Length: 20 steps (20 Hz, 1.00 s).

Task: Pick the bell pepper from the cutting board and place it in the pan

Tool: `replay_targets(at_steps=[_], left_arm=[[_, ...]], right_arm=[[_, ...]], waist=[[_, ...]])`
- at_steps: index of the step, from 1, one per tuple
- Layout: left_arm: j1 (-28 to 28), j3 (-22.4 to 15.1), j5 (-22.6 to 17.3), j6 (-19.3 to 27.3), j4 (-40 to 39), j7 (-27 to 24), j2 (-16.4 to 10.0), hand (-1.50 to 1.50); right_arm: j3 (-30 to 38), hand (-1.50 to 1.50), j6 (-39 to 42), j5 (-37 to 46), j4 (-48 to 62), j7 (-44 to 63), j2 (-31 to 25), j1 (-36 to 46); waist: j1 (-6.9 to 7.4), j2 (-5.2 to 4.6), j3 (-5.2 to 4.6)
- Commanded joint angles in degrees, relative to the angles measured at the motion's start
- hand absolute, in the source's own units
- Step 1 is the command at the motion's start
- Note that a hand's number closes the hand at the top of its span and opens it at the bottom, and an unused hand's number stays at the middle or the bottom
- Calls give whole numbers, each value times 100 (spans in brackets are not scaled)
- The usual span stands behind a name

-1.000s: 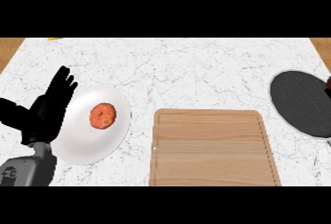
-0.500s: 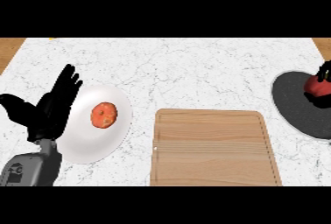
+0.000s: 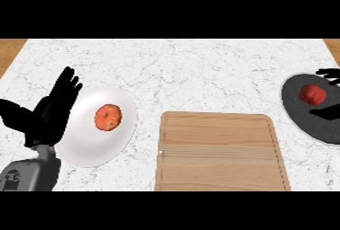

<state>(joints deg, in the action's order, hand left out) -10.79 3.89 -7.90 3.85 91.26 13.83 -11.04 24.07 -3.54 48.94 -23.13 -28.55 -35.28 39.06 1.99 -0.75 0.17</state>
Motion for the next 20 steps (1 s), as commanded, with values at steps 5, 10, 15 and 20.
replay_targets(at_steps=[5, 10, 15, 20], left_arm=[[275, -32, 35, 35, 171, -157, 129, 0], [51, 89, 51, -30, -113, -130, -23, 0], [-13, 11, 98, 95, 48, 48, 68, 0], [116, 114, 59, 54, 81, -28, 7, 0]], right_arm=[[997, -150, 807, -1122, 567, -984, -526, 264], [1669, -150, 1826, -1862, 1009, -1061, -951, 185], [2023, -150, 3185, -2253, 1338, -1664, -1815, -435], [2182, -150, 4397, -2529, 1456, -2045, -2205, -941]], waist=[[-63, 28, 1], [-136, 20, 0], [-128, 7, 16], [-166, 19, 25]])
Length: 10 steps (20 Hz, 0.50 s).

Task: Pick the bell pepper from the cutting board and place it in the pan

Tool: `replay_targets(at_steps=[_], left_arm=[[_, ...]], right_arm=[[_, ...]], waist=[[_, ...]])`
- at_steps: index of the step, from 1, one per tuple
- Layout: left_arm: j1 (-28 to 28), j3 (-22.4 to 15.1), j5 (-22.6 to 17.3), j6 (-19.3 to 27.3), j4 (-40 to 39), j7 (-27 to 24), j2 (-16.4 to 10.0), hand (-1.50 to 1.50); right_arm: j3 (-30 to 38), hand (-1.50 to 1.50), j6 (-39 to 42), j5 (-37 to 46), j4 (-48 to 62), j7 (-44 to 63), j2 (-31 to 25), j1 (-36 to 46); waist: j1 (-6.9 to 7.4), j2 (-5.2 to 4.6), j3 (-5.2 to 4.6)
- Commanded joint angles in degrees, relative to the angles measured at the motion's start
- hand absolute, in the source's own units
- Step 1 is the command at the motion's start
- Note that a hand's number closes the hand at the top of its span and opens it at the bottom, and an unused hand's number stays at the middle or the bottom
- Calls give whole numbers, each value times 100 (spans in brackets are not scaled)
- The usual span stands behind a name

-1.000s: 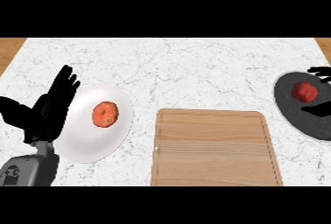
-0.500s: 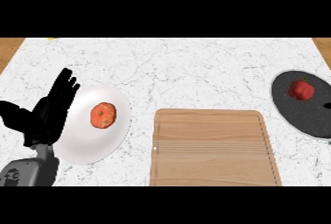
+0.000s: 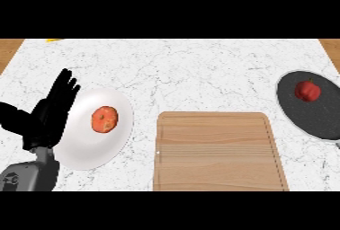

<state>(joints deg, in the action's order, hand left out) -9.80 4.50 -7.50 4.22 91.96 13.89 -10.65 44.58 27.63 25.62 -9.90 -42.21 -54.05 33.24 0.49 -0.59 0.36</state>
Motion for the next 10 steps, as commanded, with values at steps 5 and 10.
replay_targets(at_steps=[5, 10], left_arm=[[33, 178, -74, -55, -101, -90, -84, 0], [83, 15, 2, -6, 104, 48, 6, 0]], right_arm=[[141, -150, 1467, -333, -61, -1043, -488, -890], [76, -150, 1315, -446, -207, -917, -390, -888]], waist=[[-69, 8, 12], [22, 19, 6]])
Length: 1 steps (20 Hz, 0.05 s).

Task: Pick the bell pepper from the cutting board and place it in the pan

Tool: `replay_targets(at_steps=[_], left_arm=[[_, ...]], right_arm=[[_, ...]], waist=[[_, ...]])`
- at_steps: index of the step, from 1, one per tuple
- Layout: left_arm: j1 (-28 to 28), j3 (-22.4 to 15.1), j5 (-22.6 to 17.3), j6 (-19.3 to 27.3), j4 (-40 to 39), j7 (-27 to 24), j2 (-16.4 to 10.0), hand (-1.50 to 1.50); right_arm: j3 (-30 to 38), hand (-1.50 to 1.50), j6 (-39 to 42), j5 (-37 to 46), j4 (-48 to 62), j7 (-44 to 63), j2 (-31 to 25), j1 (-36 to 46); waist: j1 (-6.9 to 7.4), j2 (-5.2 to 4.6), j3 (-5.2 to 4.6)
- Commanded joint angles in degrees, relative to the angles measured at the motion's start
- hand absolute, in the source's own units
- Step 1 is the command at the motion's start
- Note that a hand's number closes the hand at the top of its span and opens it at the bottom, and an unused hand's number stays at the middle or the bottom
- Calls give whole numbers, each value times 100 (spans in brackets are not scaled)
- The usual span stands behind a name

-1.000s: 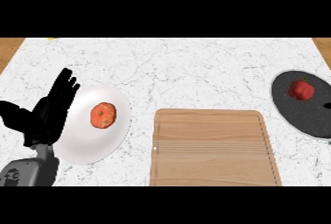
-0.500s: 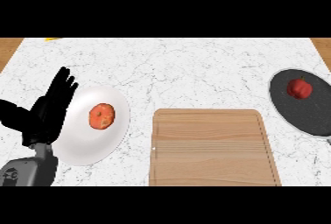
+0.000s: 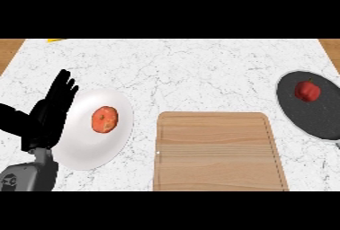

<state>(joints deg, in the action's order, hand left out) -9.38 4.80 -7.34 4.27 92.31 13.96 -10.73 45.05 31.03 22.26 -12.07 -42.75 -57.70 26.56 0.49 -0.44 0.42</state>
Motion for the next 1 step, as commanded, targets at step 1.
replay_targets(at_steps=[1], left_arm=[[-46, 115, -80, -103, -206, -177, -40, 0]], right_arm=[[-39, -150, 866, -68, -17, -937, 92, -305]], waist=[[4, -22, 2]])
